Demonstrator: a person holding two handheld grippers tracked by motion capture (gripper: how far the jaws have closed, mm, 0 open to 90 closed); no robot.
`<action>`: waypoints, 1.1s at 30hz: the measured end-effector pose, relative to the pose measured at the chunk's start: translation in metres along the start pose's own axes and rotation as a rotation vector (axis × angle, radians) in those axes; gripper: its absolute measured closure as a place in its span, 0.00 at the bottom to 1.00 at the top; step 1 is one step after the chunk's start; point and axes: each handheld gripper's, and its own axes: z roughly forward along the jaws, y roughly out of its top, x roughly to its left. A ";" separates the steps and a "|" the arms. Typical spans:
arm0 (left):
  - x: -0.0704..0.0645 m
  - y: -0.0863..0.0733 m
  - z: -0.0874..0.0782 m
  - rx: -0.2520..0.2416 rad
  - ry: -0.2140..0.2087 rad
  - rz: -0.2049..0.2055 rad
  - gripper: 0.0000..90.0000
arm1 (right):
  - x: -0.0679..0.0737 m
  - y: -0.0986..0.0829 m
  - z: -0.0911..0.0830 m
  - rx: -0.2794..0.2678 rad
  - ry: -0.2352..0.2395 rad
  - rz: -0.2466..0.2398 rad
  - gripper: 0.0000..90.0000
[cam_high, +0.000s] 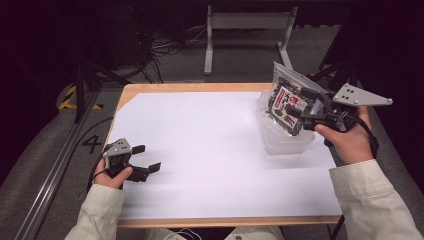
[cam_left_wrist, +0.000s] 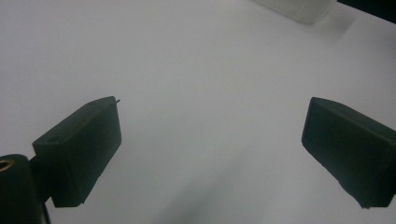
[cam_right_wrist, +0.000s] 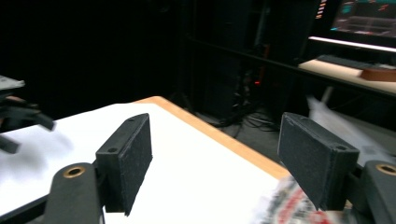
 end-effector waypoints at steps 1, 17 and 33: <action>0.000 0.000 0.000 -0.003 -0.003 0.004 0.06 | 0.003 -0.002 0.002 0.001 0.011 0.005 0.29; -0.006 0.000 -0.005 -0.048 -0.044 0.079 0.02 | 0.036 -0.052 0.025 0.006 0.112 0.081 0.28; -0.003 -0.013 -0.003 -0.107 -0.029 0.043 0.03 | 0.051 -0.108 0.040 0.049 0.172 0.094 0.28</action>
